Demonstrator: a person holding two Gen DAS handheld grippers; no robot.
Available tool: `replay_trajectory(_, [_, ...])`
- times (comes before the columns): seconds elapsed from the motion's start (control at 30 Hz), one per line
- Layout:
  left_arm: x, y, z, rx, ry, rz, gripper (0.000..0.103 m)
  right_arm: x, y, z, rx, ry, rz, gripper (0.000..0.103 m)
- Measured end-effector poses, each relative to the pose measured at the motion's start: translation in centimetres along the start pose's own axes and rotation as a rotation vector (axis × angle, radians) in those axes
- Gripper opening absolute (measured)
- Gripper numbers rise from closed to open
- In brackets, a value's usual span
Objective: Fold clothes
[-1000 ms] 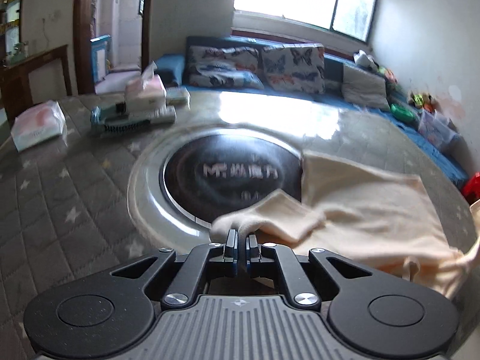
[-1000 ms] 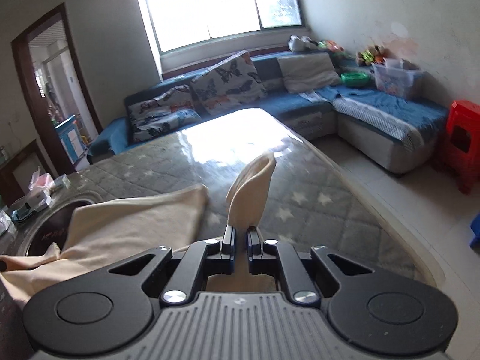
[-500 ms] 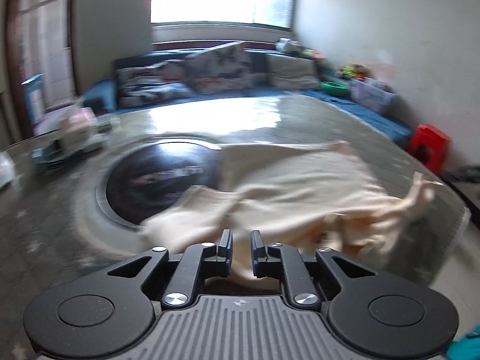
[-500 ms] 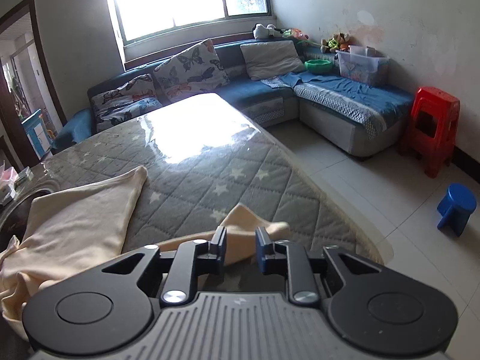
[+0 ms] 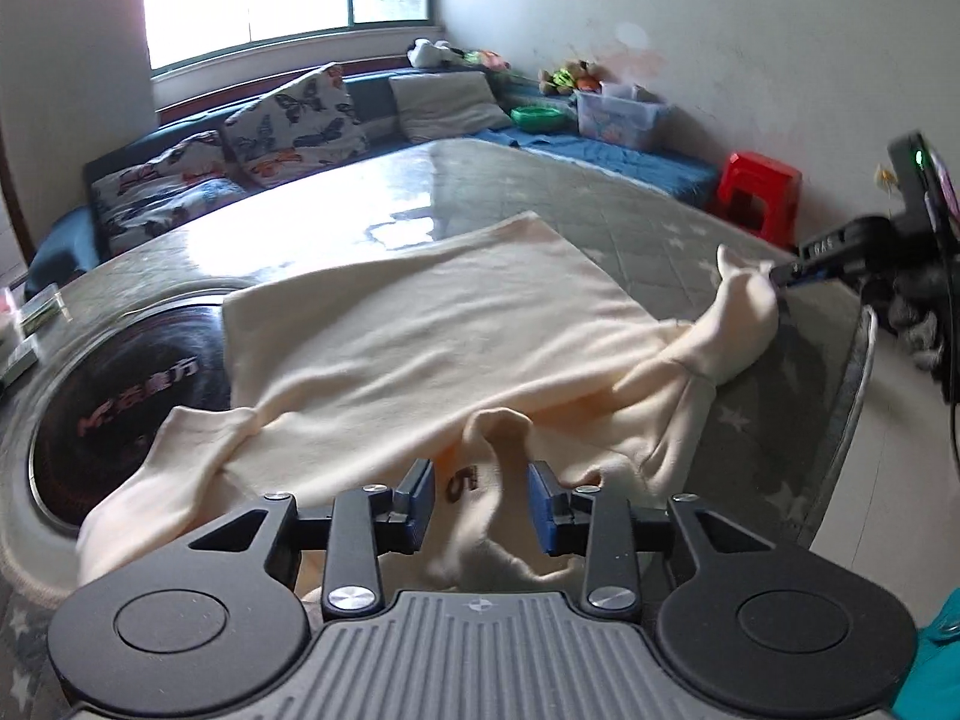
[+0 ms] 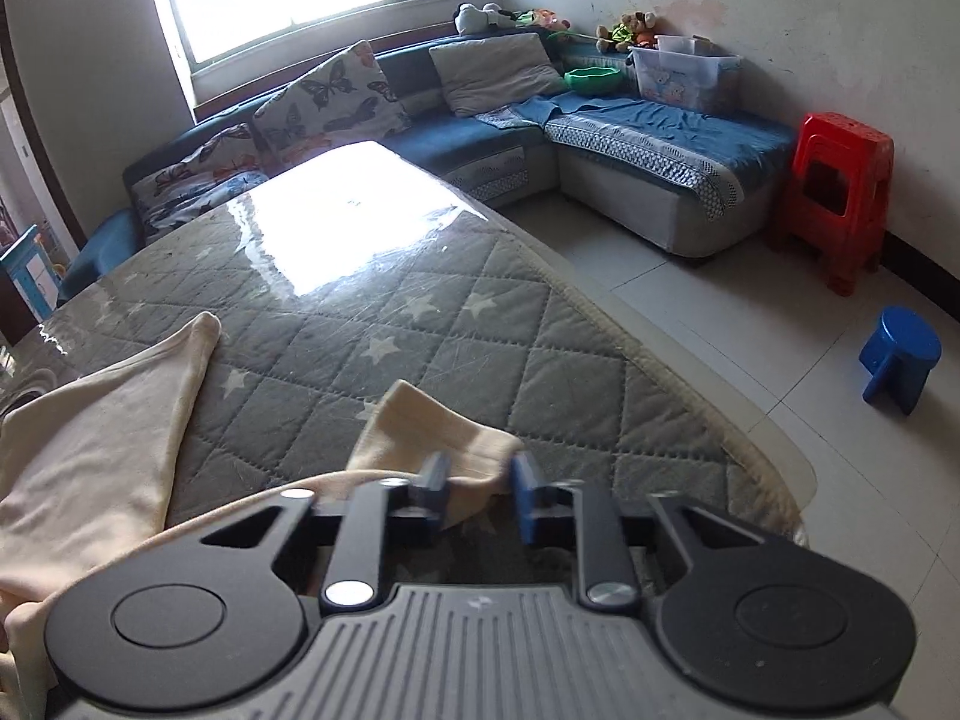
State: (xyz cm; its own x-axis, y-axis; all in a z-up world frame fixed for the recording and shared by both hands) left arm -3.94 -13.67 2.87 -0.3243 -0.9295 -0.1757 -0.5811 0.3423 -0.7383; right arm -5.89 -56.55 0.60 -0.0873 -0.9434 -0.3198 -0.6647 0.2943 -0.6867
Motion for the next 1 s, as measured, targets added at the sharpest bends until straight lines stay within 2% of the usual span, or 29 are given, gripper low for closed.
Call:
replay_trajectory(0.1, [0.2,0.4,0.9,-0.016,-0.041,0.027,0.007,-0.2,-0.1,-0.1,0.007,0.002,-0.009,0.008])
replay_trajectory(0.13, [0.1,0.6,1.0,-0.022,-0.049,0.023,0.003,-0.2,-0.1,-0.3,0.015,0.007,-0.016,0.007])
replay_trajectory(0.23, [-0.8,0.9,-0.9,0.024,-0.010,0.007,0.003,0.0,-0.1,-1.3,0.046,0.033,-0.030,0.007])
replay_trajectory(0.33, [-1.1,1.6,-3.7,0.094,0.035,0.049,0.003,0.4,-0.3,-2.1,0.062,0.070,-0.032,0.005])
replay_trajectory(0.5, [-0.7,3.7,-5.1,0.076,0.113,0.148,0.003,1.4,-0.1,-2.3,0.029,0.149,-0.042,0.005])
replay_trajectory(0.6, [-0.2,4.4,-5.3,0.058,0.146,0.194,0.008,1.4,0.2,-2.0,0.003,0.170,-0.057,0.007])
replay_trajectory(0.7, [-0.7,3.5,-6.4,0.115,0.172,0.176,0.008,0.4,0.2,-2.8,0.010,0.179,-0.113,0.010])
replay_trajectory(0.83, [-1.3,1.3,-5.8,0.151,0.139,0.115,0.008,-1.2,-0.5,-4.0,0.023,0.111,-0.168,0.010])
replay_trajectory(1.0, [-0.5,0.6,-0.9,0.051,0.098,0.040,0.008,-5.3,-0.8,-3.7,-0.007,-0.067,-0.231,0.011])
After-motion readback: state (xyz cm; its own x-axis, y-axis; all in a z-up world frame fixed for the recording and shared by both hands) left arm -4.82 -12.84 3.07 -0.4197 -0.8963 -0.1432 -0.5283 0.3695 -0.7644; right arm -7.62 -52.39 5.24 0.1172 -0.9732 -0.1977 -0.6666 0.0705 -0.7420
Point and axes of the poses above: each gripper's, at about its wrist camera, not at the fingertips, and z roughly the way its jaws point, x to its right, y to its underside, the point moved 2 cm from there along z, roughly the way its jaws point, and after that the axes turned 13 degrees about -y, right-handed, at the moved point
